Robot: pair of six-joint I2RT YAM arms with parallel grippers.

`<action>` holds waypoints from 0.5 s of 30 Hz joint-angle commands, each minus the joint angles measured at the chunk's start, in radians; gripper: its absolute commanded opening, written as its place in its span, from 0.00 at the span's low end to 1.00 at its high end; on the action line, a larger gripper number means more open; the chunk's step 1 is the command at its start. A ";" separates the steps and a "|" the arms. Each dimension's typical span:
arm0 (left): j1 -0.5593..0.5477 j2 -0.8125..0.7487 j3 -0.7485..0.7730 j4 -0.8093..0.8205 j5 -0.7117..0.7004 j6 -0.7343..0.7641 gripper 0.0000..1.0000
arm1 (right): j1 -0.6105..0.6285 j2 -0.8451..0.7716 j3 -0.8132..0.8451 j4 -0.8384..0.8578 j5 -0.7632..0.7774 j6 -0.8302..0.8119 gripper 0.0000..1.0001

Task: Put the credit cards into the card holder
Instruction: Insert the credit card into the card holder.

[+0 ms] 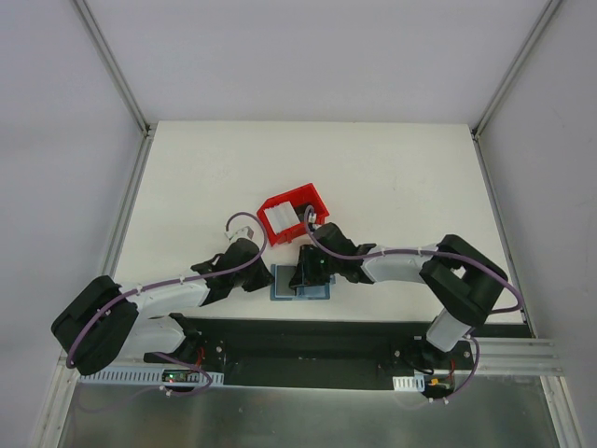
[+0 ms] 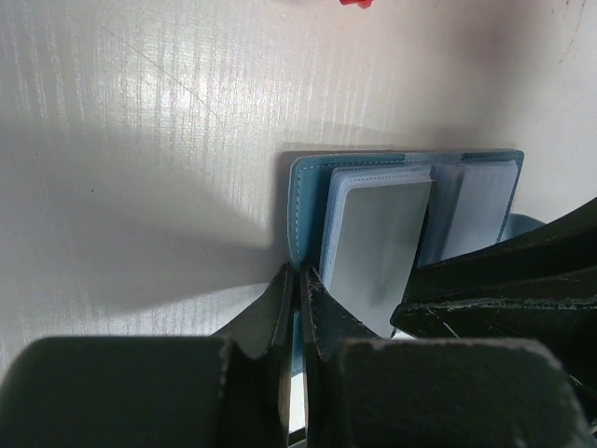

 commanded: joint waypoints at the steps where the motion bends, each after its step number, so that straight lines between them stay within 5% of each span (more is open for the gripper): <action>1: 0.008 -0.003 -0.030 -0.074 -0.026 0.014 0.00 | 0.006 -0.027 0.033 0.040 -0.048 -0.035 0.29; 15: 0.030 -0.015 -0.033 -0.079 -0.043 -0.009 0.00 | -0.068 -0.210 0.148 -0.320 0.127 -0.270 0.68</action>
